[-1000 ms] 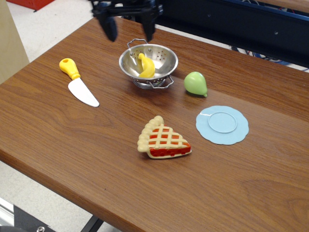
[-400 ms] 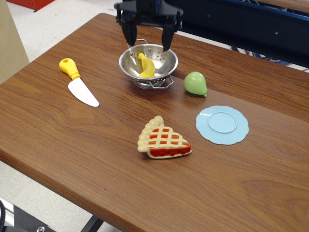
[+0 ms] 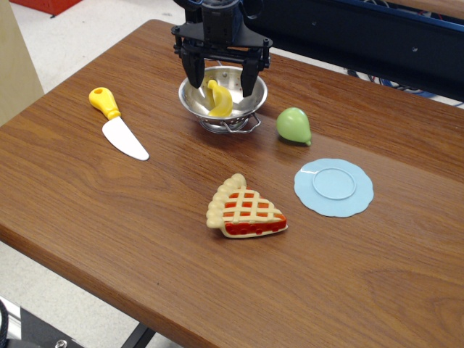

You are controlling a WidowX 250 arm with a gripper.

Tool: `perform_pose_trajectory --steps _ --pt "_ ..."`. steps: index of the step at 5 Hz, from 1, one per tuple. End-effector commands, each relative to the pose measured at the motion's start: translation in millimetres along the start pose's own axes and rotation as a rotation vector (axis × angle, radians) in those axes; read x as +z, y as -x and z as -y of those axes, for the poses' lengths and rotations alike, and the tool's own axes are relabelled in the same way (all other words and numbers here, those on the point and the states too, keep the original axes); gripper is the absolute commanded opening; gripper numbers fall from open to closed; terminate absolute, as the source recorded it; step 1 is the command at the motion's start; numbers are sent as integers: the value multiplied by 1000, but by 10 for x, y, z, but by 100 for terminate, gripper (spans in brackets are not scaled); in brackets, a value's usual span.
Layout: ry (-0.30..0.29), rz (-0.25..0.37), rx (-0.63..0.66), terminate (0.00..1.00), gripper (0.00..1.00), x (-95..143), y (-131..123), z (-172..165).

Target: Take banana out of colander

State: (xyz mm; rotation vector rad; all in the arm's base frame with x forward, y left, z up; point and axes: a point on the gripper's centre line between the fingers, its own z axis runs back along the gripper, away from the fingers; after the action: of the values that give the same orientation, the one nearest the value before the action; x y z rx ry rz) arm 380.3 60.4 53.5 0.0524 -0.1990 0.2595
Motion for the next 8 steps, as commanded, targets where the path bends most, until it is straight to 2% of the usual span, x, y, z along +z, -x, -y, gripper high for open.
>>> perform_pose_trajectory --steps 1,2,3,4,5,6,7,8 --pt "6 4 22 0 100 -27 -40 1" --pt "-24 -13 57 0 100 -188 -45 -10" --pt "-26 -36 63 0 100 -277 -24 -9" --pt "-14 -17 95 0 0 -153 -47 -50" --pt "41 4 118 0 0 139 -86 -90" --pt "76 86 179 0 0 501 -86 -91" --pt "120 97 186 0 0 719 -21 -144" --pt "115 78 138 0 0 726 149 -176"
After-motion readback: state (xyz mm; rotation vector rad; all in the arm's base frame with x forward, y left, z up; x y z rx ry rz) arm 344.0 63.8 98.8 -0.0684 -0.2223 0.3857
